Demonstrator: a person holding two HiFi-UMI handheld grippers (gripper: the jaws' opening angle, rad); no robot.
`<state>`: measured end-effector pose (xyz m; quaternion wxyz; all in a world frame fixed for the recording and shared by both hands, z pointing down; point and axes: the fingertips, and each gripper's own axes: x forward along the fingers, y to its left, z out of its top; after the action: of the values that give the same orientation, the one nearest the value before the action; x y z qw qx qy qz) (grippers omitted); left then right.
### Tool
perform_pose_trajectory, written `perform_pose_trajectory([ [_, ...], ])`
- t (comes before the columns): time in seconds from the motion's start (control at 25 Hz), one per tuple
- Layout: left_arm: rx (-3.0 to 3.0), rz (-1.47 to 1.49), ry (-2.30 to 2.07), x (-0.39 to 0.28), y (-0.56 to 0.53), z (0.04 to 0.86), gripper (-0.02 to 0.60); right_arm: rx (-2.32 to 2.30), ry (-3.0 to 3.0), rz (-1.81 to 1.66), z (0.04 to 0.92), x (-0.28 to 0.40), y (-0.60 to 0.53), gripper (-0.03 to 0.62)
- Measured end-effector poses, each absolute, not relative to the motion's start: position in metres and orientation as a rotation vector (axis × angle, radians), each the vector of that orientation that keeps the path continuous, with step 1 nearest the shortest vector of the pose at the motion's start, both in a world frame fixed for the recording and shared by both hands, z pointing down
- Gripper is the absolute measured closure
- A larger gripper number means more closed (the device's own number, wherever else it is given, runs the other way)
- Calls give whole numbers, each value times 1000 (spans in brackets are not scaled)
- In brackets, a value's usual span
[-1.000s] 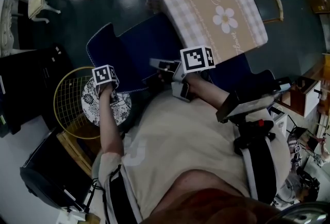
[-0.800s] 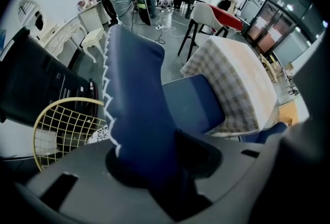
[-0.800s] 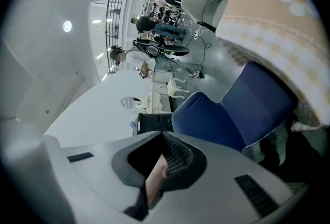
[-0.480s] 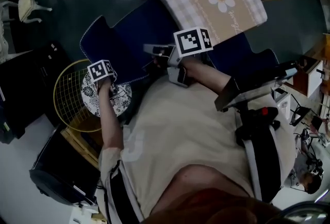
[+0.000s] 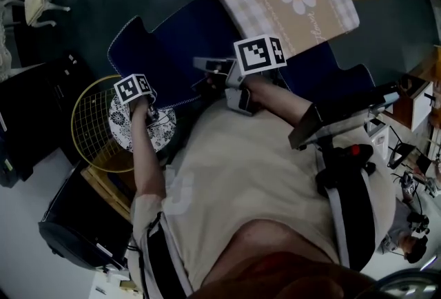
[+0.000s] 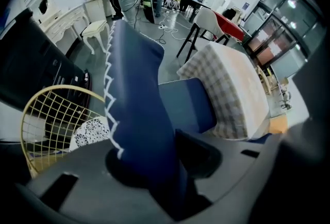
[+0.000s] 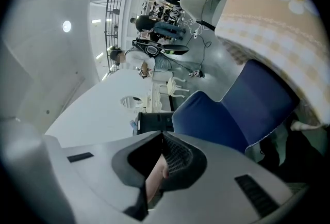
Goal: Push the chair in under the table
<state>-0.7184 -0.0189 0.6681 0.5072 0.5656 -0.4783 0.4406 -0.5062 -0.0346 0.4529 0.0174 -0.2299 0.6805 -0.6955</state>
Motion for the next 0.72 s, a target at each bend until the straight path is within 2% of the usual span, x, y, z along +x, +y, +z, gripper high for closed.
perform_pose_trajectory([
  [0.72, 1365, 1108, -1122, -703, -21, 674, 439, -740, 2094, -2159, 458, -497, -32, 583],
])
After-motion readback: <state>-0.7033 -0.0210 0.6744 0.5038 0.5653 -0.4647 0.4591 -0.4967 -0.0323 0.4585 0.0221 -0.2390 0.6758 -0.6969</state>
